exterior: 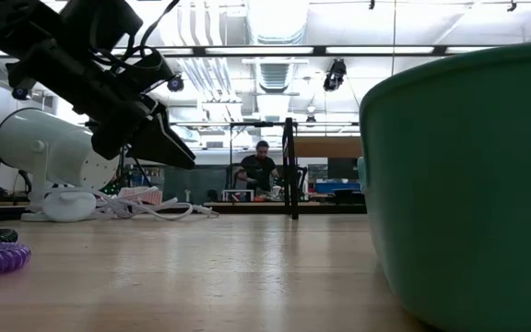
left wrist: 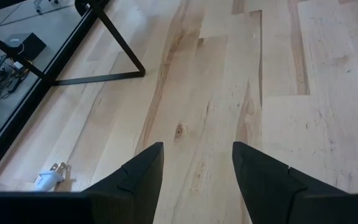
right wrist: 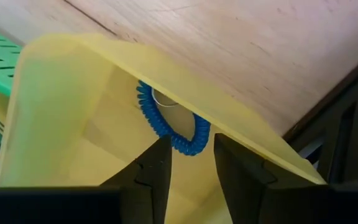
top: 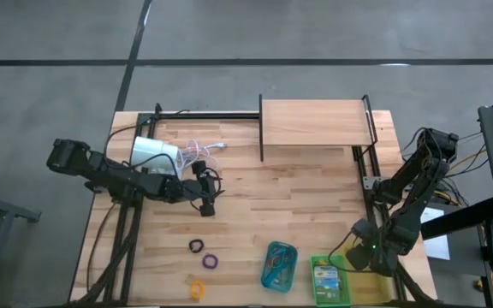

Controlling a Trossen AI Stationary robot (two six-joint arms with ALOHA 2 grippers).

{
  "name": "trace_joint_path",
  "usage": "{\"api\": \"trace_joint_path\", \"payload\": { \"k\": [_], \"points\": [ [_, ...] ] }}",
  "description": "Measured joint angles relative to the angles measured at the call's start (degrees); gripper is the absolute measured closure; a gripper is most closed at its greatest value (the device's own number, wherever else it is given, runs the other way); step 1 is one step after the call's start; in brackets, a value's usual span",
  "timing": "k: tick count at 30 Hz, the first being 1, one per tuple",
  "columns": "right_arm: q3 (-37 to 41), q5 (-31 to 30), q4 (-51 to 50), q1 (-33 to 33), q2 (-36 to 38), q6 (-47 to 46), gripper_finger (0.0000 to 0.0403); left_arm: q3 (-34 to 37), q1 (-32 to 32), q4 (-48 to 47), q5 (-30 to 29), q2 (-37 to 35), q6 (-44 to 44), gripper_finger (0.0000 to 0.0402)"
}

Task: Pick & Place Office Desk Supplies
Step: Put the black spring rubberband into the yellow bin

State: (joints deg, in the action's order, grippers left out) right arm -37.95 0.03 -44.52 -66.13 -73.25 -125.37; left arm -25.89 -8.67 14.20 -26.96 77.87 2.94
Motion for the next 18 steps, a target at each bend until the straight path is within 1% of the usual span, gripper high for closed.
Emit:
{"api": "trace_joint_path", "payload": {
  "k": [4, 9, 13, 15, 18],
  "points": [
    [0.0, 0.0, 0.0, 0.0, 0.0, 1.3, 0.0282, 0.0, 0.0, 0.0, 0.0, 0.0, 0.0, 0.0205],
    [-1.7, 0.5, -0.8, 0.0, 0.4, 1.9, 0.0292, 0.0, 0.0, 0.0, 0.0, 0.0, 0.0, 0.0205],
    [-6.9, 0.6, -7.6, 0.0, 1.1, 2.9, 0.0301, 0.0, 0.0, 0.0, 0.0, 0.0, 0.0, 0.0205],
    [-10.6, -1.8, -13.0, 0.0, 1.2, 3.8, 0.0306, 0.0, 0.0, 0.0, 0.0, 0.0, 0.0, 0.0205],
    [-16.2, -8.9, -21.4, 0.0, 1.1, 6.2, 0.0311, 0.0, 0.0, 0.0, 0.0, 0.0, 0.0, 0.0205]
  ]
}}
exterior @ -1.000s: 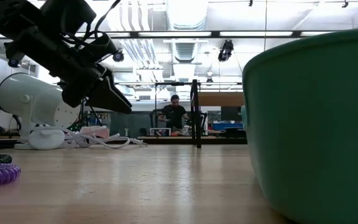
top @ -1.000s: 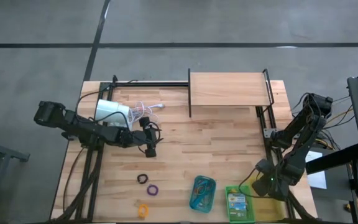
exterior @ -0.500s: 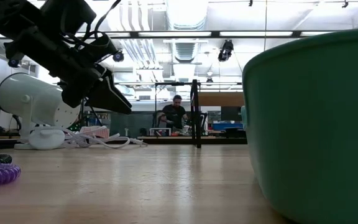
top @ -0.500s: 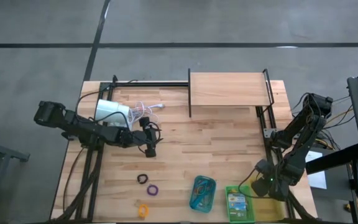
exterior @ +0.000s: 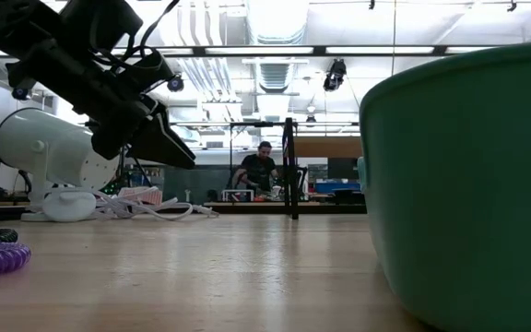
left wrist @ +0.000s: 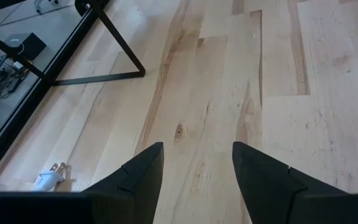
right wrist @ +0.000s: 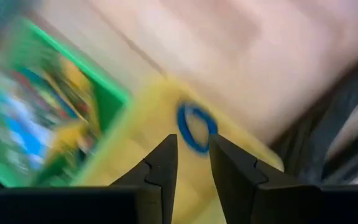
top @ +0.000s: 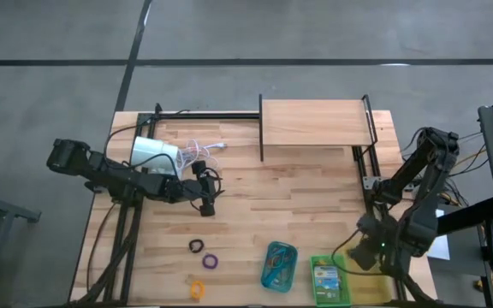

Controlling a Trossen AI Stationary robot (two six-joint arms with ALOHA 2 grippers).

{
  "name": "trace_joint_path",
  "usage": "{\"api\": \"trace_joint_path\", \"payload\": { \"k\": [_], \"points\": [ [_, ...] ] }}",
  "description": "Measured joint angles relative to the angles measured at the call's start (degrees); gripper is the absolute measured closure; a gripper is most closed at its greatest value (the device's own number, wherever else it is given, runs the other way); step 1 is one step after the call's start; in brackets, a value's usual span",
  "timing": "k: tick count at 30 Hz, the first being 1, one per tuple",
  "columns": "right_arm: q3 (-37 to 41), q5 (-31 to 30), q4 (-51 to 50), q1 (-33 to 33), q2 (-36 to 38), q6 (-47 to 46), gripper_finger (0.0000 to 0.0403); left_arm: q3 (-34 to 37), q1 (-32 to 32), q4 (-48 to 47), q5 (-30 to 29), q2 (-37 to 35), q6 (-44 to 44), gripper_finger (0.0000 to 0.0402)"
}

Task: Pick & Place Office Desk Supplies
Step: Put the black spring rubberband into the yellow bin

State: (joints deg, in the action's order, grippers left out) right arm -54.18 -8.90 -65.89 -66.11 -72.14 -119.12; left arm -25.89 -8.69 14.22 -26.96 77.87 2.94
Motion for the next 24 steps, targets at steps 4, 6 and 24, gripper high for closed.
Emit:
{"api": "trace_joint_path", "payload": {
  "k": [4, 6, 24],
  "points": [
    [-5.3, -15.2, -8.2, 0.0, 0.0, 3.1, 0.0314, 0.0, 0.0, 0.0, 0.0, 0.0, 0.0, 0.0205],
    [-6.6, -25.4, -11.7, 0.3, 0.0, 3.4, 0.0313, 0.0, 0.0, 0.0, 0.0, 0.0, 0.0, 0.0205],
    [11.1, -37.7, 45.6, 28.5, 4.5, 79.2, 0.0324, 0.0, 0.0, 0.0, 0.0, 0.0, 0.0, 0.0205]
  ]
}}
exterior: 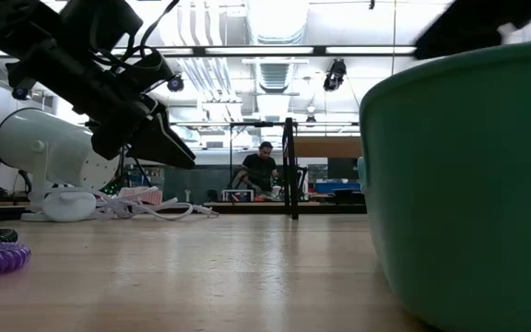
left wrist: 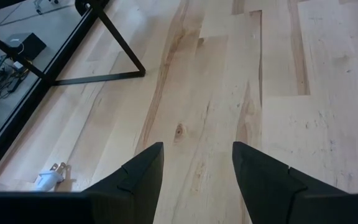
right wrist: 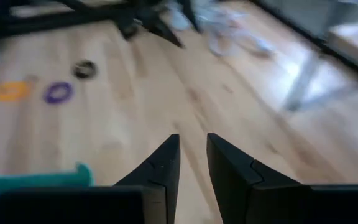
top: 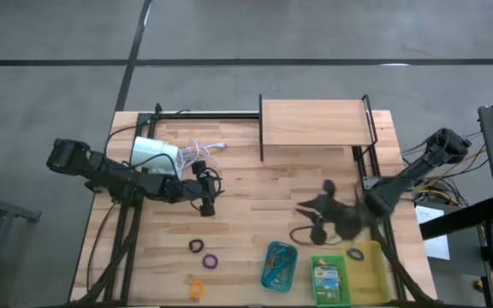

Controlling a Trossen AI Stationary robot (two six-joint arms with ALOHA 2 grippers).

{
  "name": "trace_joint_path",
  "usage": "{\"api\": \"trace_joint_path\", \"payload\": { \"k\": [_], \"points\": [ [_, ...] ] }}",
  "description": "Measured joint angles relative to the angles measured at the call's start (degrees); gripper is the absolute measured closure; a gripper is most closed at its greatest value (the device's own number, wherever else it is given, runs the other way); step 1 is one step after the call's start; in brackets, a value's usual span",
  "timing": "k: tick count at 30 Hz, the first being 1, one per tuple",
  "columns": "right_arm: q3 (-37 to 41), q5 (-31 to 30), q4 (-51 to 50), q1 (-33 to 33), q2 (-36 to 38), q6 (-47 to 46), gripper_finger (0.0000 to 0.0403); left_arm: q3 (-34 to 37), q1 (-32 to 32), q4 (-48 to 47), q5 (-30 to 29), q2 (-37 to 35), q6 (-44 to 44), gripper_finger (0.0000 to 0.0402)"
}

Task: Pick & Place Office Desk Supplies
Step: Put the black spring rubberband into the yellow bin

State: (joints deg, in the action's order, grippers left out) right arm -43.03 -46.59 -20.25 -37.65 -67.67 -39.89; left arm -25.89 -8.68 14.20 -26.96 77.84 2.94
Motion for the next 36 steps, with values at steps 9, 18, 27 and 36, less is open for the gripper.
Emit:
{"api": "trace_joint_path", "payload": {
  "k": [9, 18, 27, 36],
  "points": [
    [15.2, 25.4, 49.3, 18.7, -5.1, 33.4, 0.0327, 0.0, 0.0, -0.2, 0.0, 0.0, 0.0, 0.0205],
    [14.5, 27.6, 52.4, 25.7, -13.7, 34.5, 0.0332, 0.0, 0.0, -0.5, 0.0, 0.0, 0.0, 0.0205],
    [11.1, 27.1, 52.3, 25.7, -17.6, 37.1, 0.0318, 0.0, 0.0, -0.8, 0.0, 0.0, 0.0, 0.0205],
    [11.0, 27.0, 52.2, 25.7, -17.5, 37.1, 0.0312, 0.0, 0.0, -0.9, 0.0, 0.0, 0.0, 0.0205]
  ]
}}
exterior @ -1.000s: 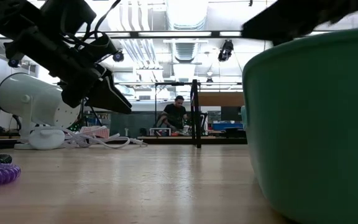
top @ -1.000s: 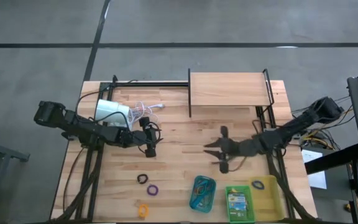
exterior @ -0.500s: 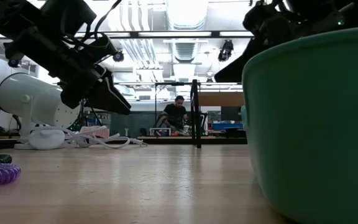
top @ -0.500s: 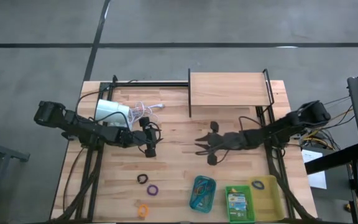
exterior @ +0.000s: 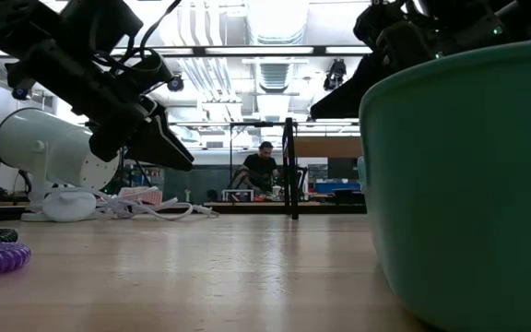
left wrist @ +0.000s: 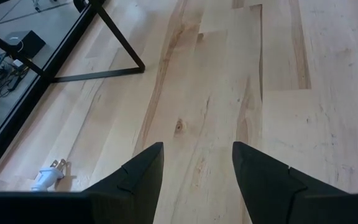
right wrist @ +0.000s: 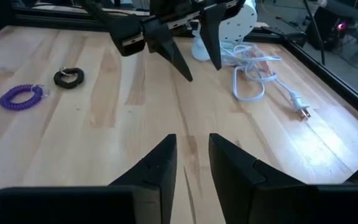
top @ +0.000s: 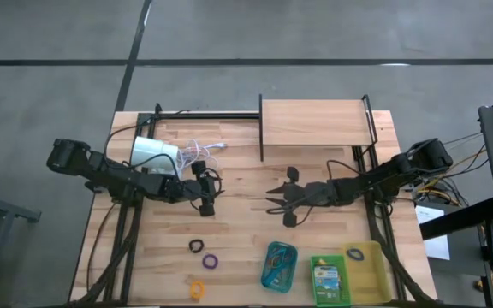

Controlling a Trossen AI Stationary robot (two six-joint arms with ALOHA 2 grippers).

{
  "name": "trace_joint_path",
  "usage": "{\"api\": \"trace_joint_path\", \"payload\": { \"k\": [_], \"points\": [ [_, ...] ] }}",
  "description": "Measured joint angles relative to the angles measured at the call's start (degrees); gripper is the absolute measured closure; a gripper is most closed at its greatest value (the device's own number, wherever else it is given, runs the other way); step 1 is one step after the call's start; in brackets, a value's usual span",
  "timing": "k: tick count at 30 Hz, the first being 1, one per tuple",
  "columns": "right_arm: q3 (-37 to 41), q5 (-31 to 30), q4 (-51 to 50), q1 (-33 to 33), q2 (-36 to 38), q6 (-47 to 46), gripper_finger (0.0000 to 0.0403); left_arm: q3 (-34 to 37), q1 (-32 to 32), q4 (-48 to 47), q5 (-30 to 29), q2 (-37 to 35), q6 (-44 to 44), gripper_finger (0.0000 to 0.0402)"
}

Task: Pick & Place Office Desk Supplies
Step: Put the black spring rubberband into the yellow bin

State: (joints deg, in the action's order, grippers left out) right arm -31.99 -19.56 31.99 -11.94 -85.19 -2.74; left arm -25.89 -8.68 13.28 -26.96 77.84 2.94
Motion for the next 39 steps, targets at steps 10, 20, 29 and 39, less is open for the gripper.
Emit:
{"api": "trace_joint_path", "payload": {
  "k": [10, 20, 29, 39],
  "points": [
    [-0.2, 0.0, -0.1, 0.0, 0.0, -0.1, 0.0328, 0.0, 0.0, 0.0, 0.0, 0.0, 0.0, 0.0205],
    [-0.2, 0.0, -0.1, 0.0, 0.0, -0.2, 0.0332, 0.0, 0.0, 0.1, 0.0, 0.0, 0.0, 0.0205],
    [-0.2, 0.1, -0.1, 0.0, 0.0, -0.2, 0.0319, 0.0, 0.0, -2.8, 1.3, 0.0, 1.1, 0.0205],
    [-0.2, 0.1, -0.1, 0.0, 0.0, -0.2, 0.0317, -8.7, -0.6, -23.5, 22.9, -0.2, -26.1, 0.0205]
  ]
}}
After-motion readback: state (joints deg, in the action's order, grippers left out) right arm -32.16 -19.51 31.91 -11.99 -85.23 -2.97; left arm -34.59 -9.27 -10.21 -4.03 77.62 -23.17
